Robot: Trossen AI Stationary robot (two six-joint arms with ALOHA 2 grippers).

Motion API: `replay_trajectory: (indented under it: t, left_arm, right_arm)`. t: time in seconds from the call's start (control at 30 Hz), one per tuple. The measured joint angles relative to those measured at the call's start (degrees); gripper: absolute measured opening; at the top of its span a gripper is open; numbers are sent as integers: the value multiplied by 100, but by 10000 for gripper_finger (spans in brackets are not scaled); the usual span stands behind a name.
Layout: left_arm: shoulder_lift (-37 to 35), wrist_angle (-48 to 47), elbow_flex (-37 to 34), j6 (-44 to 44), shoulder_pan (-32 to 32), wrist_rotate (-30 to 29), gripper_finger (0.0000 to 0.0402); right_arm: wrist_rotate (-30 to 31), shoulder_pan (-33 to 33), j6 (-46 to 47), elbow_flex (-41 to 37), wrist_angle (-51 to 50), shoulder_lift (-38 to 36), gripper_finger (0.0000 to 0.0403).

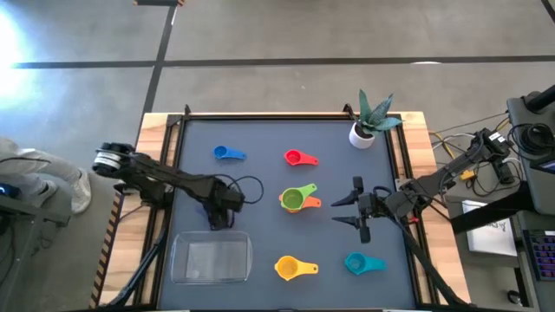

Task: Nest measuring cups in basket
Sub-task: Stack the violet measuring cup on top of the green measuring cup

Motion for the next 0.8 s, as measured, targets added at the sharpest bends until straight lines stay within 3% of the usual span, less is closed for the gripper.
replay_trajectory:
  t: [0.2,0.37,0.47,0.6,0.8]
  left_arm:
    - [288,-710,1430,1244,73,-977,5]
    - [523,-712,2777,2906,159,-1415,3]
    - [868,-678,3559,3728,270,-1459,2]
    - [1567,-666,4511,4487,481,-1460,2]
    - [2742,-687,5735,5151,721,-1053,1]
  right_arm:
    - [7,0,1,0,1,0,176]
    - [7,0,1,0,1,0,176]
    - [233,2,1,0,-25,0,176]
    - [1154,-9,3,0,-289,-76,176]
    - [1191,2,19,0,-427,-257,176]
